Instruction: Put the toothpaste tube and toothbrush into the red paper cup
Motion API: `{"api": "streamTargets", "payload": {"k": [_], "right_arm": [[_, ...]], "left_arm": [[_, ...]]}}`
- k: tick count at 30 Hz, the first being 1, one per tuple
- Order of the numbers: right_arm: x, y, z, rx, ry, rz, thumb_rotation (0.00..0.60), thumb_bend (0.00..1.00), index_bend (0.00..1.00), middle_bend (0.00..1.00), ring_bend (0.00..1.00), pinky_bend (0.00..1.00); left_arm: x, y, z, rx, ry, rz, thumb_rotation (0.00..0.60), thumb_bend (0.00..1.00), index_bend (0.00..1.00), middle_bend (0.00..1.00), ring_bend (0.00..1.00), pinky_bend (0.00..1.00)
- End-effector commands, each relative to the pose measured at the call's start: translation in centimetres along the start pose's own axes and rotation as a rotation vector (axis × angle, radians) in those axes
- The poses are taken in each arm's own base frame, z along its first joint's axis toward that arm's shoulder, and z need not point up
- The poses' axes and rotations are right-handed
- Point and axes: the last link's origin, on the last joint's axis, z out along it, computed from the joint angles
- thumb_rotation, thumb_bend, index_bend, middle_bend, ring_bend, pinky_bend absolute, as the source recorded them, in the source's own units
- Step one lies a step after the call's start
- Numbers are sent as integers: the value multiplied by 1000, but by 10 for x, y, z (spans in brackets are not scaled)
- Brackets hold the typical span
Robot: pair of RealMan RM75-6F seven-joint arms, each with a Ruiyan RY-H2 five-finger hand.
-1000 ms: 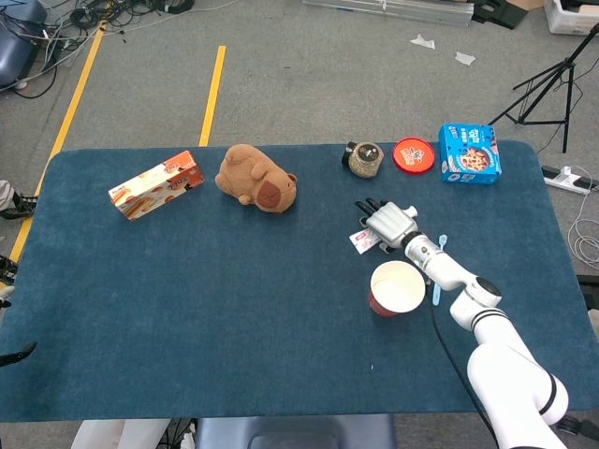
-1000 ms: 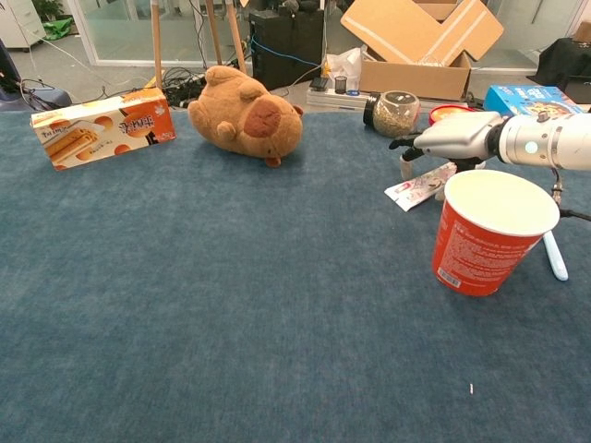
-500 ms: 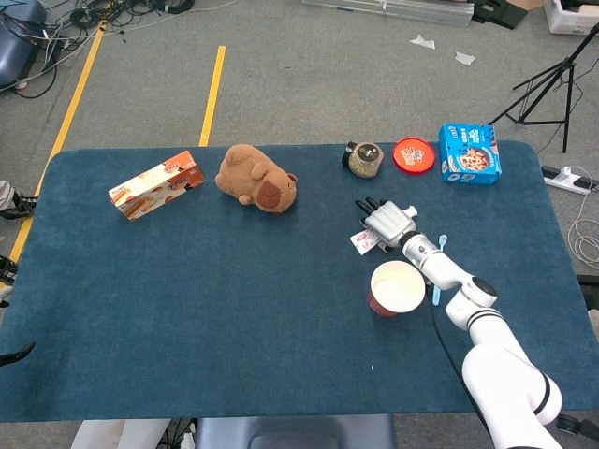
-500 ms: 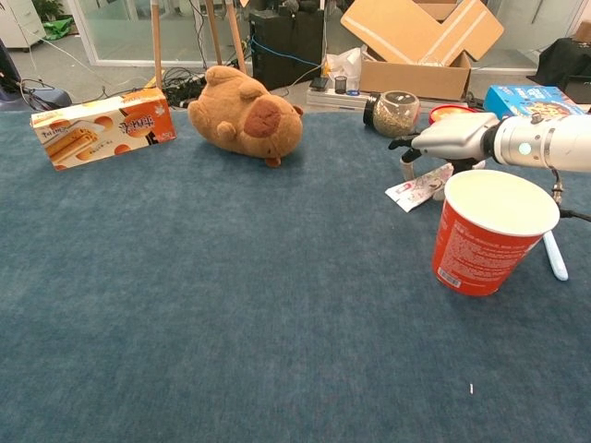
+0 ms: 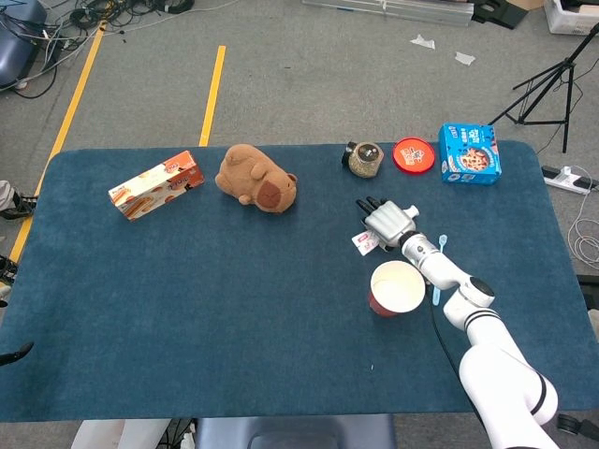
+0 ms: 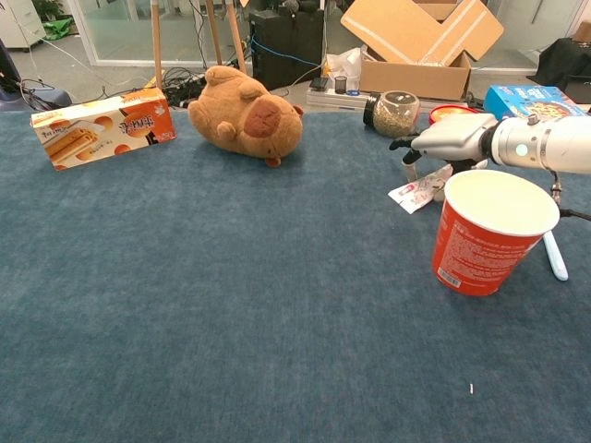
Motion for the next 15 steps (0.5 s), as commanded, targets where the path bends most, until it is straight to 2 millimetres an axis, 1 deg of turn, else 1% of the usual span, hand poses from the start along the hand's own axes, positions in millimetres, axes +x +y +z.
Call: {"api": "streamTargets", "payload": {"k": [1, 15], "right_arm": [[0, 0, 0, -2, 0, -2, 600, 206, 434, 16, 0, 229], [2, -1, 1, -11, 29, -2, 600, 208, 595, 72, 0, 228]], "left_arm": [[0, 0, 0, 1, 0, -1, 600, 0, 162, 311, 246, 222], [1, -1, 0, 2, 2, -2, 600, 0, 163, 311, 246, 222]]}}
